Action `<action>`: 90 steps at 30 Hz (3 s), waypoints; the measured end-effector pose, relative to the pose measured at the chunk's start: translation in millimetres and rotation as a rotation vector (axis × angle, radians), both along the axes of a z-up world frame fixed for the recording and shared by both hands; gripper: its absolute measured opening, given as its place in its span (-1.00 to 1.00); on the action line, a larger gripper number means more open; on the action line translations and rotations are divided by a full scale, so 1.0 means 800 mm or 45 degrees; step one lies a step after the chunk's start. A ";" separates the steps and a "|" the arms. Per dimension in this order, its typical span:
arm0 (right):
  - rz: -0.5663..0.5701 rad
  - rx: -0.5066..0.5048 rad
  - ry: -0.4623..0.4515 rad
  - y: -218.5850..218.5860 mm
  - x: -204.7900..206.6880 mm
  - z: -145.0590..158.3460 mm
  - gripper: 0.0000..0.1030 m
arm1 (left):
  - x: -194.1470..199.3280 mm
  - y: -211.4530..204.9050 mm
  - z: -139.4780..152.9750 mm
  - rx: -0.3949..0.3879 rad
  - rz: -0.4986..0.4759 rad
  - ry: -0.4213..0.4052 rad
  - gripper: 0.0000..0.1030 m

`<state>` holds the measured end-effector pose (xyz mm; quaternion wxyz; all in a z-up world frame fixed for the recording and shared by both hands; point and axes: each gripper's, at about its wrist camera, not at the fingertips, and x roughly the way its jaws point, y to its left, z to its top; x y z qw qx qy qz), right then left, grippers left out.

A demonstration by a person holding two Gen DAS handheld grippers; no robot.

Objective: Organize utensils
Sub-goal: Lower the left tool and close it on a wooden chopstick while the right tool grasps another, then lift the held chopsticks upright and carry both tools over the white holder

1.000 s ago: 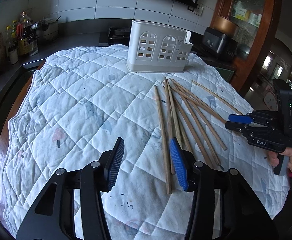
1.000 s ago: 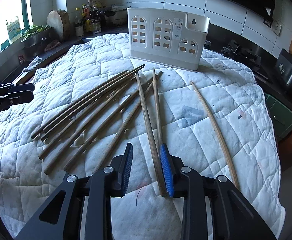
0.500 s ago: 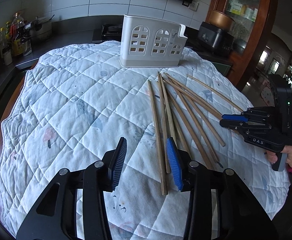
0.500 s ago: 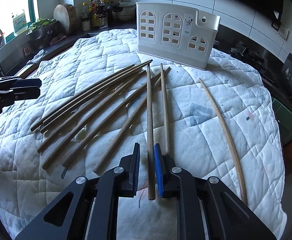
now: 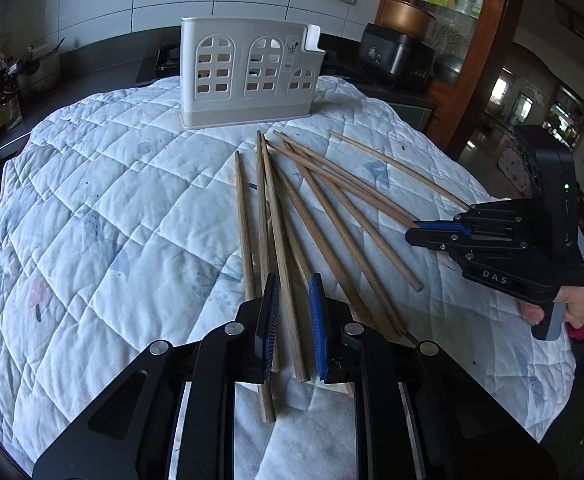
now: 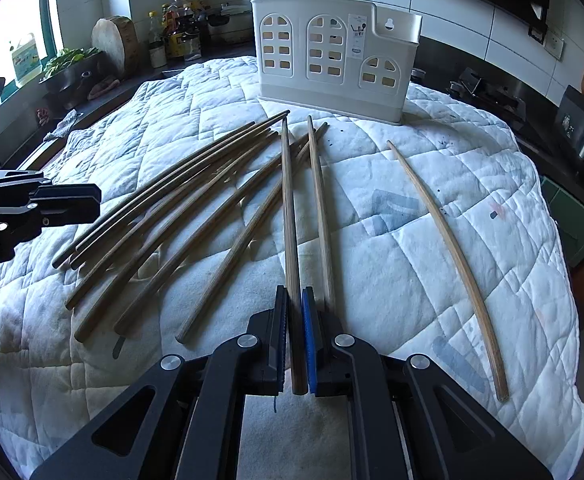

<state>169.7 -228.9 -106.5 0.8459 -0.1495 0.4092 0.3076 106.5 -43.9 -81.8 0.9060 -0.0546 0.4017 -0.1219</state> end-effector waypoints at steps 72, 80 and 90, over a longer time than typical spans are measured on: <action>-0.305 0.201 -0.471 0.036 0.109 0.345 -0.87 | 0.072 0.037 0.197 -0.008 -0.047 -0.350 -0.89; -0.361 0.191 -0.468 0.064 0.182 0.338 -0.87 | 0.105 0.058 0.258 0.023 -0.010 -0.455 -0.89; -0.367 0.104 -0.378 0.083 0.220 0.277 -0.87 | 0.165 0.068 0.317 0.085 0.128 -0.636 -0.89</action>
